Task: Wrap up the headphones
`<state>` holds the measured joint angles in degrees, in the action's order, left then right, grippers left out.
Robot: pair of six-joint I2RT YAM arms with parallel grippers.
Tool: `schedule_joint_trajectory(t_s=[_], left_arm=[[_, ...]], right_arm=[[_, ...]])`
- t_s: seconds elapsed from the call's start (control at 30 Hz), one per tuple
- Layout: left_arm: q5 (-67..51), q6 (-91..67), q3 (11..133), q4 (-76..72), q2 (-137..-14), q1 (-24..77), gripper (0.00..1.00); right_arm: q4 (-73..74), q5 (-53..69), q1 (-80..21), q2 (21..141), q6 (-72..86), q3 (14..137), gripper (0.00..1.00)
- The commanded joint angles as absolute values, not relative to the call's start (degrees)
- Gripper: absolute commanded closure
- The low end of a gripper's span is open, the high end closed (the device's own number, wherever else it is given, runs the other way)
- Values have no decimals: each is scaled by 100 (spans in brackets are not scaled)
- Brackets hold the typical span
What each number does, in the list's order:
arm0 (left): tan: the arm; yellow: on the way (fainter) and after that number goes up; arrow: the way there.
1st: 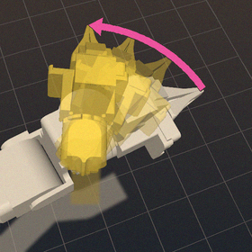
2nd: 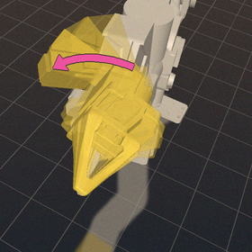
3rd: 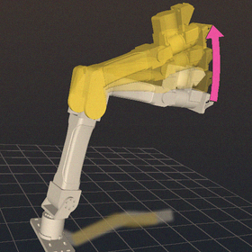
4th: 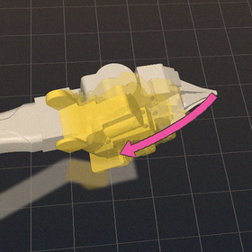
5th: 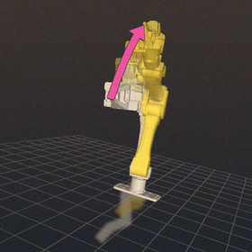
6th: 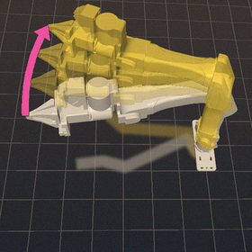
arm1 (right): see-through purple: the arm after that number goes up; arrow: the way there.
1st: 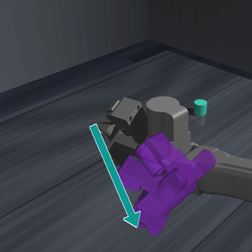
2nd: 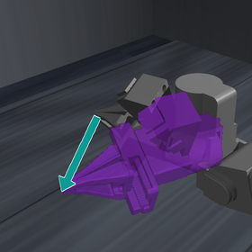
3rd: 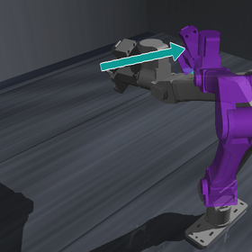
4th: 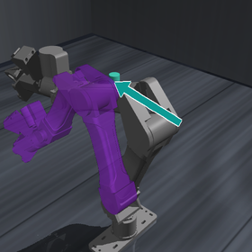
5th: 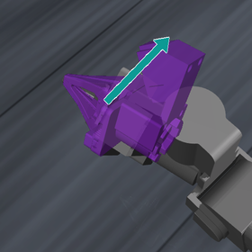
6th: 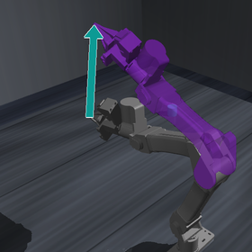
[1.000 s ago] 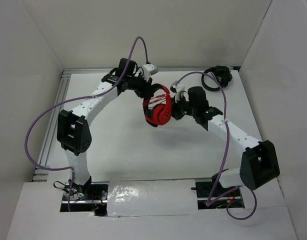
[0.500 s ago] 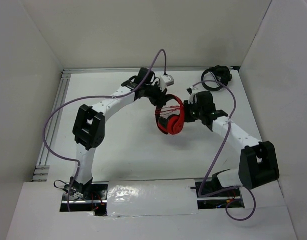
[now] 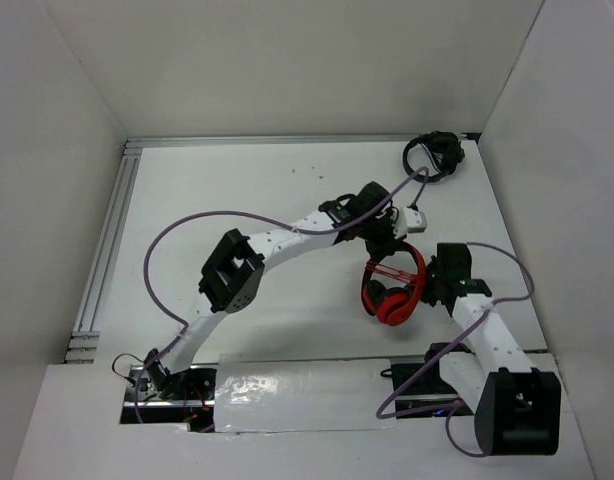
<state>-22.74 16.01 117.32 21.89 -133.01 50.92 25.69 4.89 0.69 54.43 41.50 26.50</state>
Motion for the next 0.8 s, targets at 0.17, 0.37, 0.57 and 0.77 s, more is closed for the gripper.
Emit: schedule_joint_trajectory(t_s=[0.17,0.37,0.57,0.77], left_arm=[[-1267,2284,12340,1882,-14036,5695,100],[-589,2557,12655,1723,-14625,5906,100],[-501,2645,12384,1389,-14546,5933,100],[-177,2803,12392,1275,-14809,5933,100]], right_arm=[[4005,-421,571,4527,5544,2294,100],[3964,36,633,4149,5959,2031,86],[4421,-448,650,4184,5977,2294,33],[4878,-519,650,3710,5985,2505,12]])
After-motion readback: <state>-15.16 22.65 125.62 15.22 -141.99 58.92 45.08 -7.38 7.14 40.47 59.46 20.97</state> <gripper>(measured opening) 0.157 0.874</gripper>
